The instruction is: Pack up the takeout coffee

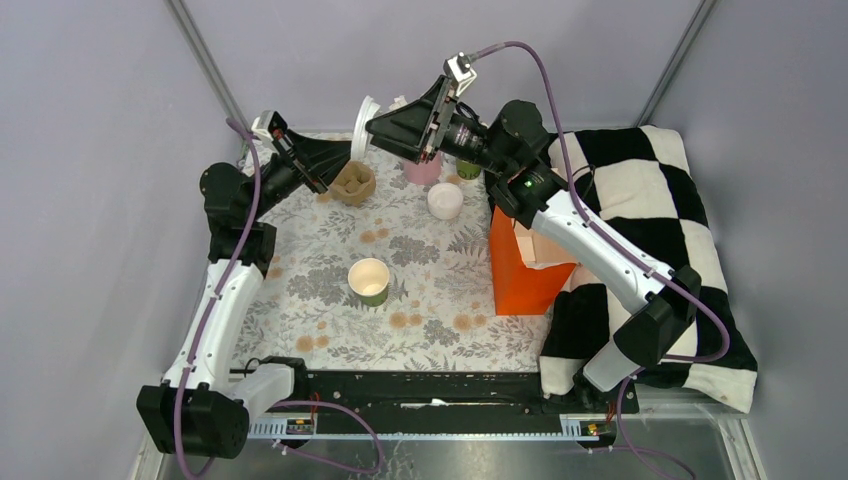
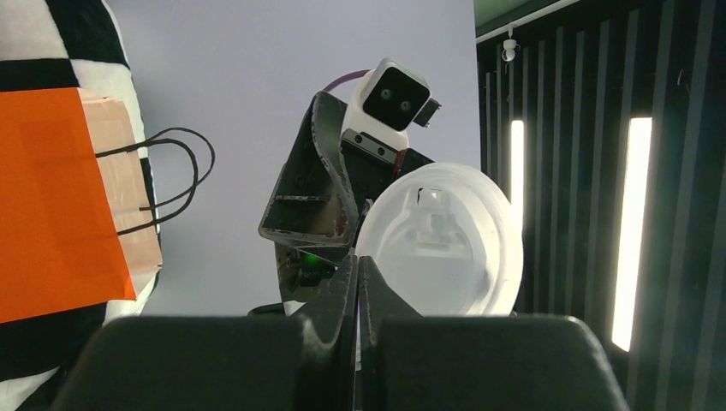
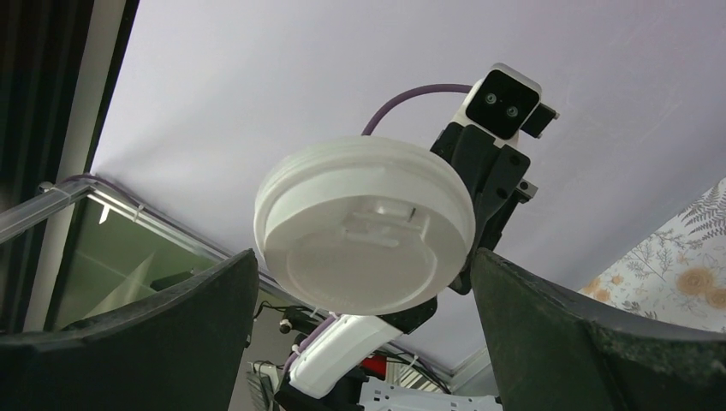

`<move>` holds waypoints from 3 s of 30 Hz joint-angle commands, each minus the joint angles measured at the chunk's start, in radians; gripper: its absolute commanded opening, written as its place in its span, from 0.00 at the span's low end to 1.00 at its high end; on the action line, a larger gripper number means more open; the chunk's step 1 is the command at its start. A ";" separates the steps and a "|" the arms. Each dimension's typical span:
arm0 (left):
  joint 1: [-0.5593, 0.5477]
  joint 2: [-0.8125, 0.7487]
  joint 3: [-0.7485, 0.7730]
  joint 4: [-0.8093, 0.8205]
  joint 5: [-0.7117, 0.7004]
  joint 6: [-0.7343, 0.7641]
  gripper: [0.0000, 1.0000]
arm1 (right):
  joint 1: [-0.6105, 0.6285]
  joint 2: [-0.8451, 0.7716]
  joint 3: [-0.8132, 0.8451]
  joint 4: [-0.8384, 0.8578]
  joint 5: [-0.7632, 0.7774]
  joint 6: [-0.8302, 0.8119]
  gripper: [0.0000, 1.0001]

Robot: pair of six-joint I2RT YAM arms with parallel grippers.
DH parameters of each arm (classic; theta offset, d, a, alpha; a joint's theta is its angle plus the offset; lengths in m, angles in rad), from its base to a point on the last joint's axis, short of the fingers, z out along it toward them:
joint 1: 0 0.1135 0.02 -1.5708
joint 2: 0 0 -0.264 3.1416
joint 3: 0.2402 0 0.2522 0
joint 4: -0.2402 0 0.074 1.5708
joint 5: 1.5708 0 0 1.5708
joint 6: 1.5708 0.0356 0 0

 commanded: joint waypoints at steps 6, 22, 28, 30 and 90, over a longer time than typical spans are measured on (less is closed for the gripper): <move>0.005 0.011 -0.003 0.063 0.011 -0.001 0.00 | -0.002 -0.010 0.028 0.075 0.026 0.023 1.00; 0.005 -0.002 0.010 -0.026 -0.006 0.063 0.00 | -0.002 -0.017 0.051 -0.075 0.077 -0.034 1.00; 0.005 -0.010 0.005 -0.028 -0.023 0.064 0.00 | -0.002 -0.012 0.045 -0.014 0.065 -0.009 1.00; 0.005 -0.014 -0.004 -0.024 -0.030 0.057 0.00 | -0.002 -0.011 0.033 0.020 0.062 0.005 1.00; 0.004 -0.019 -0.010 -0.089 -0.064 0.081 0.00 | -0.001 0.017 0.070 -0.091 0.102 -0.049 0.88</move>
